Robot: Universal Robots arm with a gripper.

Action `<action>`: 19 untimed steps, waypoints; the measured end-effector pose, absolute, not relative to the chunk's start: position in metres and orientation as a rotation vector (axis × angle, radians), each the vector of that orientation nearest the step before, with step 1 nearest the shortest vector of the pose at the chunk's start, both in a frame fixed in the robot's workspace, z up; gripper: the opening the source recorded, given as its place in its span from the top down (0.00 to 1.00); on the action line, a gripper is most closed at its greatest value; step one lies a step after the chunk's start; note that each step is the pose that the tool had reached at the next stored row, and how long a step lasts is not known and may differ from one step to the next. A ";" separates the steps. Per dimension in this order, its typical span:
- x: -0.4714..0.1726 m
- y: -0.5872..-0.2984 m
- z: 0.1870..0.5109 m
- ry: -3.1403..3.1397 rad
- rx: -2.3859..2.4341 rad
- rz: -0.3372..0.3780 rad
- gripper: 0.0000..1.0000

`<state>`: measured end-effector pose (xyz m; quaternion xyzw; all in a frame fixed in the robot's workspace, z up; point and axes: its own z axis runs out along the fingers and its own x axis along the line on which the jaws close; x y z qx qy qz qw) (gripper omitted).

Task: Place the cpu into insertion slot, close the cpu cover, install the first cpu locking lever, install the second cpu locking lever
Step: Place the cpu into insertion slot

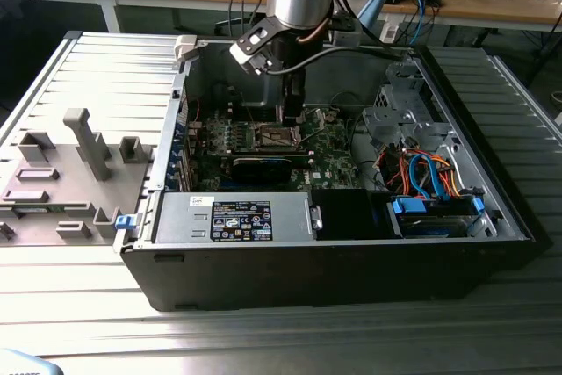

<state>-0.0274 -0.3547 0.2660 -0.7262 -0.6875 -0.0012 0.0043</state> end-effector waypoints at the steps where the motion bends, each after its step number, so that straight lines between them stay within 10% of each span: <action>1: -0.027 -0.355 0.266 -2.147 -2.282 -0.004 0.45; 19: -0.027 -0.355 0.265 -2.059 -2.361 -0.004 0.45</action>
